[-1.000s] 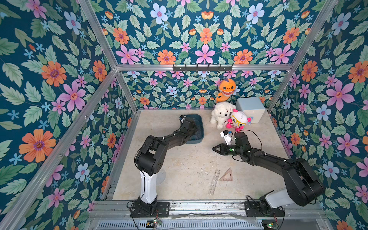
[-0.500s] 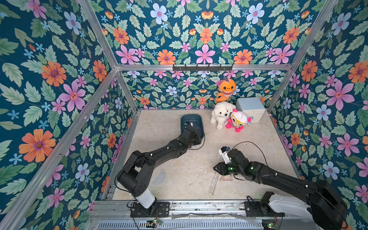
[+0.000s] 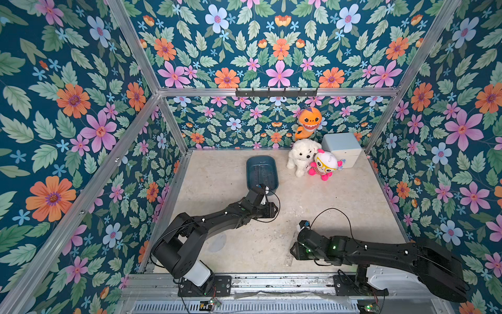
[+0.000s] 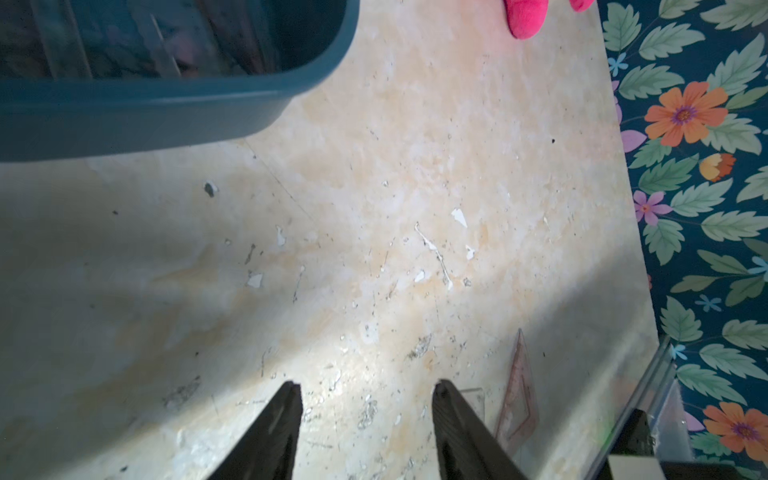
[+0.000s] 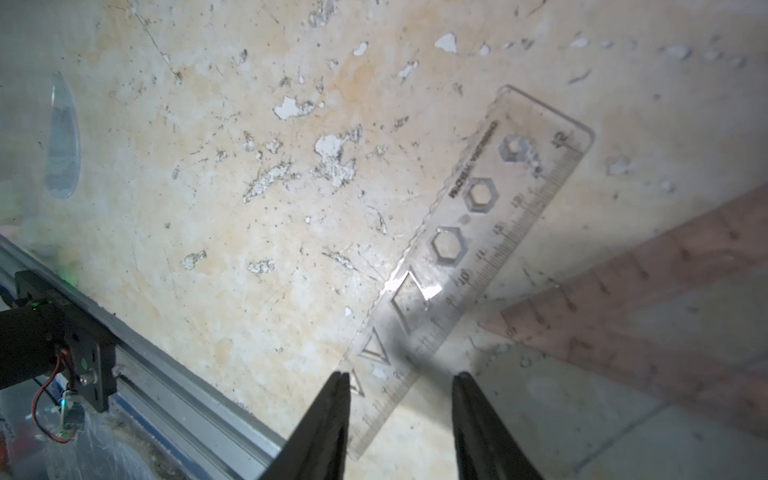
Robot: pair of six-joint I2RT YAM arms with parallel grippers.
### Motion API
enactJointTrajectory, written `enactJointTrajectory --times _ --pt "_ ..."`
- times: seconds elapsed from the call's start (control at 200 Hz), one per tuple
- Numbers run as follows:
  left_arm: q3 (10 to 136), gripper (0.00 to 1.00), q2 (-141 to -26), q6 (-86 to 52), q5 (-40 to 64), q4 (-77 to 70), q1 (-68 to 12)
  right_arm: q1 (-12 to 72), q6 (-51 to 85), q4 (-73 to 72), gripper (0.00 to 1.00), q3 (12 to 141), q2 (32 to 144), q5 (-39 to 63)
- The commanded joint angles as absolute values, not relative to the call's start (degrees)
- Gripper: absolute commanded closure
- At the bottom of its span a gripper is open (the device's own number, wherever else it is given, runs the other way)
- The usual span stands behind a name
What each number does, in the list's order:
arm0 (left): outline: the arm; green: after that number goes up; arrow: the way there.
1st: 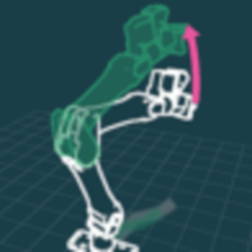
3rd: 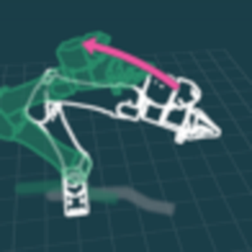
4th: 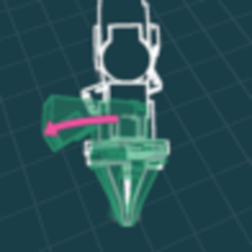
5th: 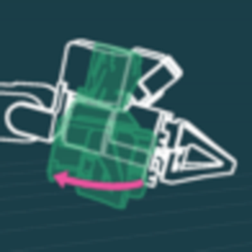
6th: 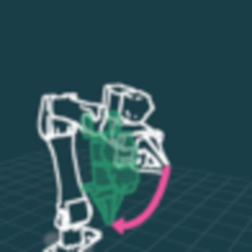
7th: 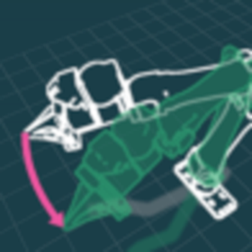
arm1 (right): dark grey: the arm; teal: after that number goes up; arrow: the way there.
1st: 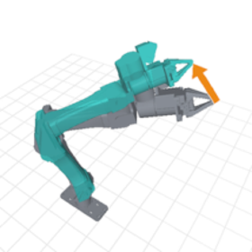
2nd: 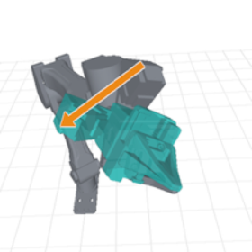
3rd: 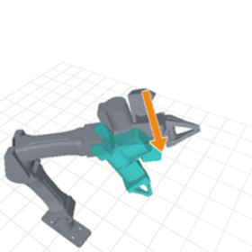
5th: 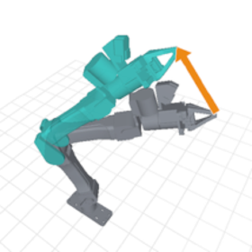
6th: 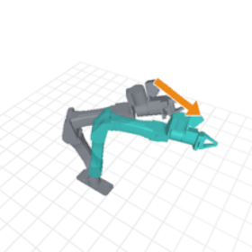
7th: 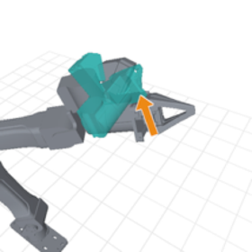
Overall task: Put the scattered rulers into the storage box
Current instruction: Place the ruler in the storage box, then pick up the ruler from the center of the board.
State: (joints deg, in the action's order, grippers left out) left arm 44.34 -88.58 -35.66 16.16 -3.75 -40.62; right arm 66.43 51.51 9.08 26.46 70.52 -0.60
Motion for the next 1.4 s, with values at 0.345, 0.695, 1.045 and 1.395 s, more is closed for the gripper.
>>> enactJointTrajectory --times 0.345,0.695,1.045,1.395 --pt "44.41 0.43 -91.92 -34.89 19.67 -4.04 -40.50 63.87 50.82 6.68 0.53 27.93 74.83 -1.70" --pt "43.01 0.45 -90.98 -35.51 20.35 -5.10 -39.92 61.08 47.38 4.00 0.55 30.88 79.28 0.56" --pt "40.31 0.46 -86.73 -31.14 29.64 2.60 -40.11 60.86 45.63 1.28 0.59 33.25 82.36 2.62" --pt "37.33 0.58 -85.37 -33.50 30.46 3.28 -42.45 64.46 45.99 12.08 0.59 37.78 83.52 -3.99"
